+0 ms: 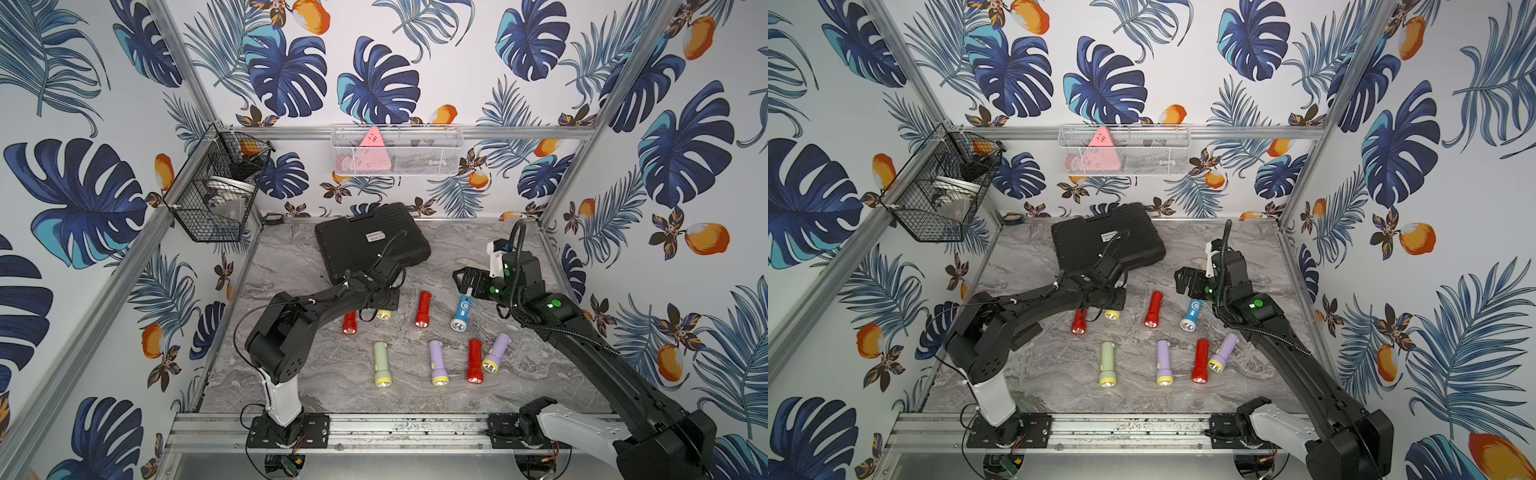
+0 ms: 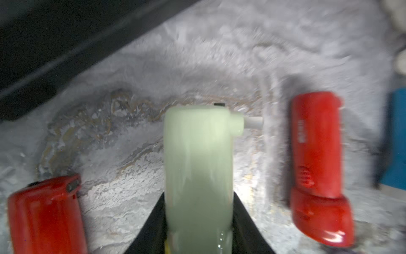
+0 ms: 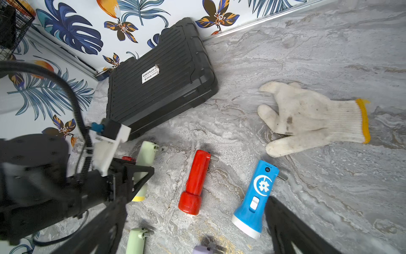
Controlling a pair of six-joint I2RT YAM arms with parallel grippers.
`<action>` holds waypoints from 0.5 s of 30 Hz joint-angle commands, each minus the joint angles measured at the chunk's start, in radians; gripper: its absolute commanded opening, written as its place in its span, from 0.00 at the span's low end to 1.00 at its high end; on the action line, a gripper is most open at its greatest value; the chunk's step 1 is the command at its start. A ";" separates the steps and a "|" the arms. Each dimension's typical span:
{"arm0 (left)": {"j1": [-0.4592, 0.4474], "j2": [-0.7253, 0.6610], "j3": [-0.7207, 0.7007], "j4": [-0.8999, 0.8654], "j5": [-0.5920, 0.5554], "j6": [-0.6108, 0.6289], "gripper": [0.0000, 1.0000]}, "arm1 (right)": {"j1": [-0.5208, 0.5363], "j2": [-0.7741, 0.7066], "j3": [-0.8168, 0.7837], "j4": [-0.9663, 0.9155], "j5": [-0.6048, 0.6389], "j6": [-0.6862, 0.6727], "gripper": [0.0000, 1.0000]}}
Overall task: Close the plug at the bottom of the flashlight
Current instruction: Pick up the flashlight from the center of the board, then close the plug of the flashlight.
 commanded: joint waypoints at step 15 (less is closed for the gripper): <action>0.001 -0.484 -0.356 0.563 0.208 0.227 0.00 | -0.008 0.035 0.059 0.093 0.033 -0.044 1.00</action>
